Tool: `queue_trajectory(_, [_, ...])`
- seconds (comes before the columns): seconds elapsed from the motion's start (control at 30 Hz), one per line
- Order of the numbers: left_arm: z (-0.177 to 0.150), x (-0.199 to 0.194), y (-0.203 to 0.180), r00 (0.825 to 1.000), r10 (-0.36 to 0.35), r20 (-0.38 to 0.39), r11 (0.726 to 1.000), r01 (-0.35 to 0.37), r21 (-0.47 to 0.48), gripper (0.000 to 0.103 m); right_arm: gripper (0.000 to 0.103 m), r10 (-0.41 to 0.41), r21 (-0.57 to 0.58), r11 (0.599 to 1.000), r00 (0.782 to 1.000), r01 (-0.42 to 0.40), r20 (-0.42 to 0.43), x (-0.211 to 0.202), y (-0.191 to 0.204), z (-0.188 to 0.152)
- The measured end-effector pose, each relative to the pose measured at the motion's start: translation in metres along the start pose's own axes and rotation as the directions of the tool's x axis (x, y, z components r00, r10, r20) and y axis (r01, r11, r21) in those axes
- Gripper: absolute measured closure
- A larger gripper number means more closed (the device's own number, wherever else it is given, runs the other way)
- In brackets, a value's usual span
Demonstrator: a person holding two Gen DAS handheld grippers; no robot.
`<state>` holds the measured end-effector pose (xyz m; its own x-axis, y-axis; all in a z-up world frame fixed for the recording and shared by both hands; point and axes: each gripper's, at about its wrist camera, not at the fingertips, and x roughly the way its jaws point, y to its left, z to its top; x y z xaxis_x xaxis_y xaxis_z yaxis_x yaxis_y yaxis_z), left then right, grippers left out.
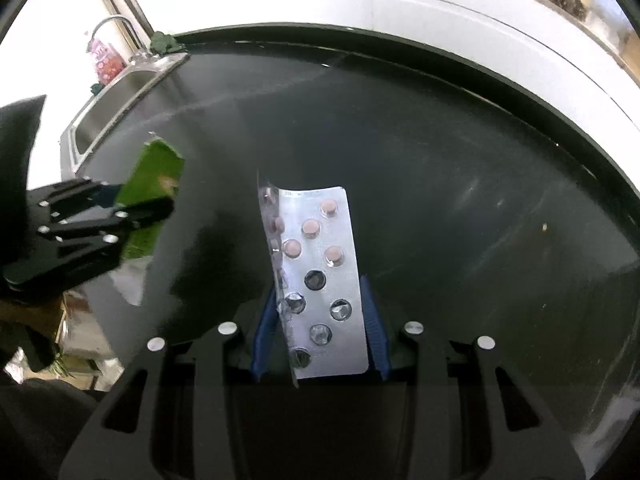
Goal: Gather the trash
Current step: 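Carry carton and blister pack to the black bin and open both tools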
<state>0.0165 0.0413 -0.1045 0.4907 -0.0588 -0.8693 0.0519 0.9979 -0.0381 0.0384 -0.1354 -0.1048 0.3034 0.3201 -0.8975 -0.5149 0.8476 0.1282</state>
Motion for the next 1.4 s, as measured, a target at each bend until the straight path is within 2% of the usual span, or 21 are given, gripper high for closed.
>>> queue_trajectory(0.17, [-0.018, -0.018, 0.02, 1.0, 0.01, 0.025, 1.0, -0.01, -0.007, 0.068, 0.063, 0.002, -0.03, 1.0, 0.999, 0.0, 0.038, -0.018, 0.039, 0.001])
queue_trajectory(0.3, [-0.033, -0.038, 0.05, 0.998, 0.041, 0.053, 0.998, -0.039, -0.046, 0.068, 0.062, 0.037, -0.083, 0.996, 0.997, -0.032, 0.06, -0.022, 0.084, 0.014])
queue_trajectory(0.5, [-0.075, -0.077, 0.119, 0.986, 0.147, 0.076, 0.974, -0.13, -0.185, 0.067, 0.062, 0.164, -0.233, 0.961, 0.985, -0.148, 0.048, -0.015, 0.186, 0.028])
queue_trajectory(0.6, [-0.109, -0.102, 0.163, 0.975, 0.214, 0.067, 0.939, -0.187, -0.288, 0.067, 0.062, 0.228, -0.317, 0.925, 0.973, -0.211, 0.016, -0.007, 0.244, 0.032])
queue_trajectory(0.73, [-0.166, -0.131, 0.214, 0.953, 0.301, 0.017, 0.867, -0.267, -0.421, 0.067, 0.062, 0.308, -0.431, 0.849, 0.949, -0.306, -0.066, 0.006, 0.325, 0.026])
queue_trajectory(0.9, [-0.233, -0.147, 0.253, 0.939, 0.339, -0.059, 0.775, -0.315, -0.548, 0.067, 0.062, 0.359, -0.504, 0.762, 0.913, -0.406, -0.194, 0.026, 0.409, 0.01])
queue_trajectory(0.93, [-0.248, -0.149, 0.26, 0.938, 0.339, -0.075, 0.754, -0.318, -0.575, 0.067, 0.062, 0.359, -0.512, 0.75, 0.908, -0.418, -0.214, 0.03, 0.42, 0.007])
queue_trajectory(1.03, [-0.278, -0.152, 0.274, 0.936, 0.336, -0.103, 0.711, -0.323, -0.625, 0.067, 0.061, 0.351, -0.526, 0.725, 0.895, -0.446, -0.275, 0.044, 0.453, 0.0])
queue_trajectory(1.2, [-0.3, -0.147, 0.292, 0.943, 0.316, -0.108, 0.678, -0.304, -0.669, 0.067, 0.061, 0.323, -0.527, 0.718, 0.889, -0.454, -0.326, 0.062, 0.482, -0.004])
queue_trajectory(1.4, [-0.308, -0.139, 0.305, 0.947, 0.304, -0.1, 0.672, -0.288, -0.682, 0.067, 0.06, 0.308, -0.534, 0.713, 0.887, -0.454, -0.344, 0.073, 0.505, -0.003])
